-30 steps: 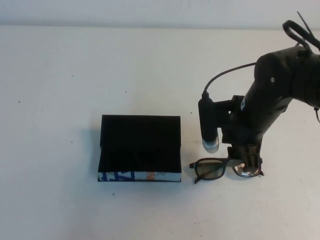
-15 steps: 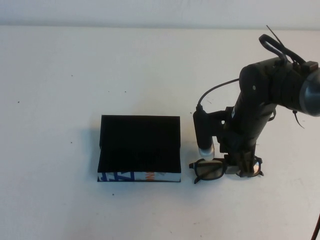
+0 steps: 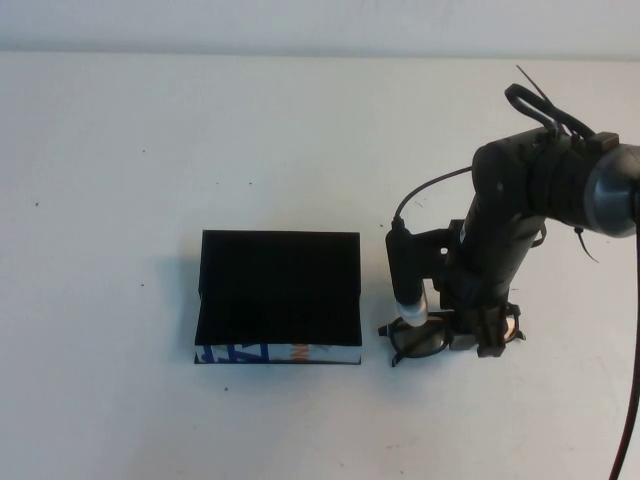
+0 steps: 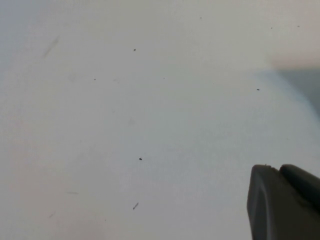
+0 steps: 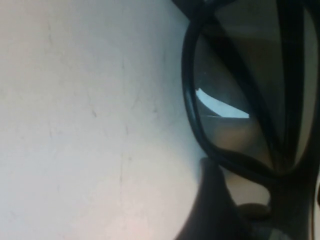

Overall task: Return glasses to glasses case
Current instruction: Pick up the glasses from the table

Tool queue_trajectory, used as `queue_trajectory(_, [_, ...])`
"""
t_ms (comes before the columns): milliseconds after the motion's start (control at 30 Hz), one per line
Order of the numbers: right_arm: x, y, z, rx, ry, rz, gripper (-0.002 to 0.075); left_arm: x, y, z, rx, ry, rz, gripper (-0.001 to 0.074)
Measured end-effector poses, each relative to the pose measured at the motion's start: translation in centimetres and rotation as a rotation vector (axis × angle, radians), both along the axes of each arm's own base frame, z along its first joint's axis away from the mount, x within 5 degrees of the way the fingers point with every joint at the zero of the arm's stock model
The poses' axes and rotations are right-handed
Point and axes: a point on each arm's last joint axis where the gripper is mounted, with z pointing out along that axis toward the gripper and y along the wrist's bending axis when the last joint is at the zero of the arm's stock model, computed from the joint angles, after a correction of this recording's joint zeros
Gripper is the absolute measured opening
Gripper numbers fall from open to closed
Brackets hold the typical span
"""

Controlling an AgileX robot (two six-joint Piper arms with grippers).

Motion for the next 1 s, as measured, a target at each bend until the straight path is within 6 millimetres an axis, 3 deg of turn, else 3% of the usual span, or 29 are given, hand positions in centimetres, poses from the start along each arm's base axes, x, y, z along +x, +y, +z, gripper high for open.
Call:
queue_trajectory(233, [-0.1,-0.1,0.0,-0.011,0.017,0.002,0.0342,0.0,0.0,0.0,0.000,0.000,0.000,-0.0004])
queue_trajectory(733, [-0.6,-0.4,1.3,-0.017,0.011,0.009,0.0097,0.0,0.0,0.0,0.000,0.000,0.000,-0.0004])
queue_trajectory(1000, [-0.7,-0.4,1.4,-0.020,0.016,0.010,0.0057,0.0,0.0,0.0,0.000,0.000,0.000,-0.0004])
